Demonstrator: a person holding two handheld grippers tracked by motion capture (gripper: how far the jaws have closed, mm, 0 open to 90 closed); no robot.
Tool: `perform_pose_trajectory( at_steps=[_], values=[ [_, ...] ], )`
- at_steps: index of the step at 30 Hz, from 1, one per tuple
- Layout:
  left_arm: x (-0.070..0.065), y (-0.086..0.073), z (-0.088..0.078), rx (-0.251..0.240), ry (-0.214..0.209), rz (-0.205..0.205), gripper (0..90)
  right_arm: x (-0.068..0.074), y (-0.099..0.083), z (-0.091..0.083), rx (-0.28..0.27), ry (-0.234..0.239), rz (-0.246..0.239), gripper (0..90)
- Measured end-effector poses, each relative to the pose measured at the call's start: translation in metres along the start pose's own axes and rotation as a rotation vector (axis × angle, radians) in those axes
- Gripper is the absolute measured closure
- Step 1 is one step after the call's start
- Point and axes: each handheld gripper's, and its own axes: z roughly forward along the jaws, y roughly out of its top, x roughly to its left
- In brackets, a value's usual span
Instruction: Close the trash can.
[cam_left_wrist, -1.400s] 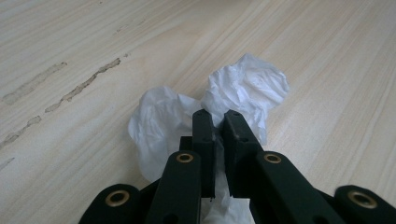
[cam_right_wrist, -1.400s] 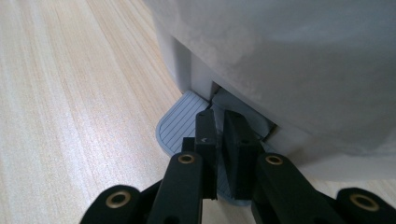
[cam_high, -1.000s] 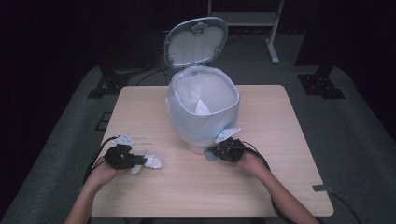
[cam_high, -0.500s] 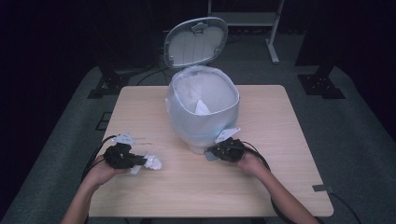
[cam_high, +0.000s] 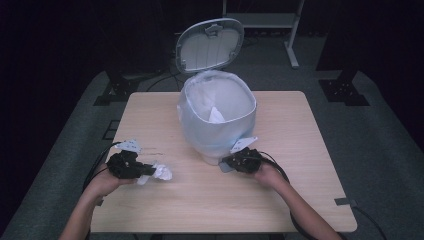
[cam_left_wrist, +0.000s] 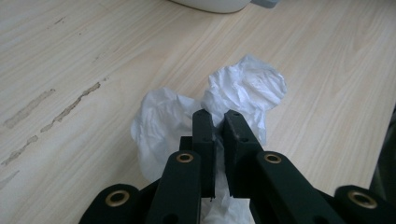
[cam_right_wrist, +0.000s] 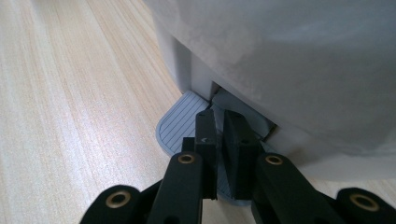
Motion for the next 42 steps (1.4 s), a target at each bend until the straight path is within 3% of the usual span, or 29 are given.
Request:
perform_pose_trajectory(
  at_steps=[37, 42],
  values=[
    [-0.006, 0.026, -0.042, -0.011, 0.021, 0.009, 84.3, 0.000, 0.000, 0.000, 0.000, 0.002, 0.000, 83.9],
    [-0.007, 0.029, -0.046, -0.028, 0.002, 0.004, 84.4, 0.000, 0.000, 0.000, 0.000, 0.001, 0.001, 83.9]
  ],
)
